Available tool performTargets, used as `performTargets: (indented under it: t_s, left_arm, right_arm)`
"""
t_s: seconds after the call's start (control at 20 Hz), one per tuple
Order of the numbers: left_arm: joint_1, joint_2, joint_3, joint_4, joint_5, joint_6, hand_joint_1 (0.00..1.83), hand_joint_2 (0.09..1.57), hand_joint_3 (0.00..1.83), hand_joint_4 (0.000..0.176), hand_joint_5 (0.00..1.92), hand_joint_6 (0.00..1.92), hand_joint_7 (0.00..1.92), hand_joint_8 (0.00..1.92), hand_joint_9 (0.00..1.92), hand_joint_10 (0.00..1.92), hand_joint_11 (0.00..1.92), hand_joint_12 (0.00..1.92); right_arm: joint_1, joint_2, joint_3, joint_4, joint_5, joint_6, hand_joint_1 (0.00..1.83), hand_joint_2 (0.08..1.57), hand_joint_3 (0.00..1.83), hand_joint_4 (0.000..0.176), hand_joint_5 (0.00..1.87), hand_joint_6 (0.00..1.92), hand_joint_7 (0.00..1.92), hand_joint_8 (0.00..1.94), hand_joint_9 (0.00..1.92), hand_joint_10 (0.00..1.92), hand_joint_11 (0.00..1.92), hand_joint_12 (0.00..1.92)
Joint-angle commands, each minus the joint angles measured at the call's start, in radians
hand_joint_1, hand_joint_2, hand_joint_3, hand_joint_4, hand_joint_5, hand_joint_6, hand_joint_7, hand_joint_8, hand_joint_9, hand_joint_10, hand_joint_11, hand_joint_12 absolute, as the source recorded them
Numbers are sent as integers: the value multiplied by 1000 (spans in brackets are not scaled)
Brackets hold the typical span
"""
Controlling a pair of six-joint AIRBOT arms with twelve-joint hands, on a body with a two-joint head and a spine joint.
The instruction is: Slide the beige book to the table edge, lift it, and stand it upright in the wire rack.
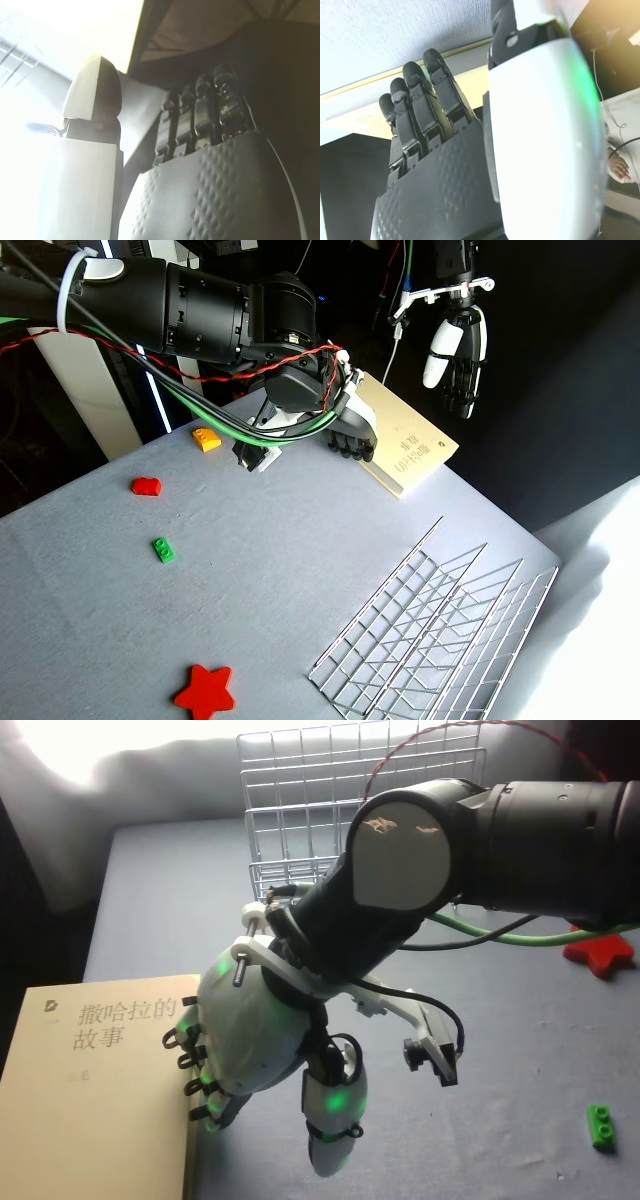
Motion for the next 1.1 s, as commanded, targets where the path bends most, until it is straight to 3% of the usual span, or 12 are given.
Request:
performTargets:
  t_s: [0.0, 0.25, 0.4, 0.55, 0.7, 0.85, 0.95, 1.05]
  left_arm:
    - [0, 3, 10, -6, -67, 1, 1318, 1170, 3, 0, 131, 2, 73, 2, 72, 2, 0, 94]
    - [2, 3, 15, -6, -71, 3, 1310, 1168, 0, 0, 151, 8, 79, 5, 91, 4, 0, 197]
    - [3, 2, 17, -6, -71, 5, 1276, 1187, 5, 0, 161, 5, 85, 2, 91, 2, 0, 200]
    - [4, -2, 17, -6, -71, 9, 1310, 1172, 0, 0, 115, 2, 32, 2, 38, 0, 0, 64]
    - [8, -10, 18, -6, -71, 12, 1297, 1162, 0, 0, 122, 1, 53, 2, 57, 0, 2, 117]
    - [9, -22, 23, -8, -71, 12, 1284, 1169, 0, 0, 127, 0, 79, 0, 80, 0, 0, 267]
    - [9, -32, 28, -20, -71, 12, 1289, 1166, 0, 0, 110, 4, 54, 4, 56, 2, 0, 178]
    - [11, -41, 30, -21, -79, 12, 1289, 1163, 0, 0, 115, 2, 71, 3, 63, 1, 0, 166]
  right_arm:
    - [4, 1, 2, 24, -47, -2, 226, 998, 0, 0, 281, 2, 289, 3, 268, 3, 0, 655]
    - [8, -15, 3, 24, -57, 6, 216, 993, 0, 0, 280, 5, 294, 5, 284, 5, 0, 670]
    - [9, -18, 3, 24, -58, 13, 208, 1002, 2, 0, 250, 0, 255, 0, 259, 0, 0, 619]
    - [10, -20, 3, 24, -60, 20, 211, 994, 0, 0, 306, 4, 329, 5, 320, 5, 0, 752]
    - [9, -17, 2, 25, -57, 21, 203, 999, 2, 0, 300, 2, 304, 1, 294, 1, 0, 670]
    - [12, 3, 1, 25, -33, 30, 197, 997, 1, 0, 284, 0, 283, 0, 271, 0, 0, 623]
    - [21, 30, -1, 25, -11, 30, 207, 988, 0, 0, 314, 0, 319, 0, 310, 1, 3, 718]
    - [29, 58, -6, 25, -5, 30, 213, 993, 2, 0, 305, 0, 301, 0, 294, 0, 0, 673]
